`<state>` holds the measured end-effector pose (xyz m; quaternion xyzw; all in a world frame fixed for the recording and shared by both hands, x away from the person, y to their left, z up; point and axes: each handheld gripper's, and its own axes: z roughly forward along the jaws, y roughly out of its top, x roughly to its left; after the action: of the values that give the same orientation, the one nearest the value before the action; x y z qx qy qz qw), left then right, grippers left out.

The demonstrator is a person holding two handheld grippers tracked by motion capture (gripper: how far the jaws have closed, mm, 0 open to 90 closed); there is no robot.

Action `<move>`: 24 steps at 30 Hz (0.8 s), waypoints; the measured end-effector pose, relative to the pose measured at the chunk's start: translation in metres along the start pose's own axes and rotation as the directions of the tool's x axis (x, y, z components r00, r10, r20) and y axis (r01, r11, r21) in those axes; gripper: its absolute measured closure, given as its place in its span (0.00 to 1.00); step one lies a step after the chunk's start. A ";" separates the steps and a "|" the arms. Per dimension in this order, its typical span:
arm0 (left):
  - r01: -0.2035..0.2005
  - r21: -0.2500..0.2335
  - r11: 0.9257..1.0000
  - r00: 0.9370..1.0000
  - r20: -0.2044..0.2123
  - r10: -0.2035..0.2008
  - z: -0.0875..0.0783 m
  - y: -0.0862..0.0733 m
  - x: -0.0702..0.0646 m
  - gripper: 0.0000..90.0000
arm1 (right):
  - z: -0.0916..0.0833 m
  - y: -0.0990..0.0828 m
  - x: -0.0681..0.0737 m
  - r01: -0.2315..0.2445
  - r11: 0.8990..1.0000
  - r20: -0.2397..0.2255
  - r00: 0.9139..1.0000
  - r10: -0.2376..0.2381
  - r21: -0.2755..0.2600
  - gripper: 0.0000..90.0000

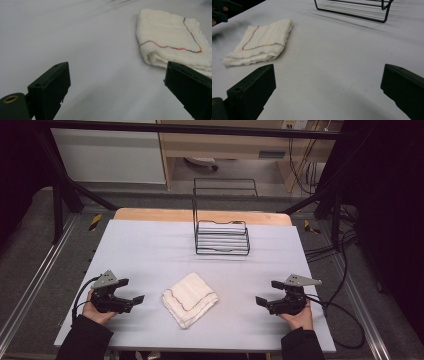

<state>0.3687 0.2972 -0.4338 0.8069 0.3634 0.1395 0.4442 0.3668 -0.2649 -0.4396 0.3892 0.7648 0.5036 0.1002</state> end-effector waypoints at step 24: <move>0.017 0.027 0.999 1.000 -0.007 -0.017 0.006 0.008 -0.008 0.07 | 0.003 -0.001 0.003 0.001 1.000 0.016 1.000 -0.001 0.019 0.01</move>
<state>0.3705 0.2845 -0.4298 0.8093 0.3738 0.1333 0.4332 0.3662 -0.2612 -0.4409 0.3936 0.7691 0.4930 0.1026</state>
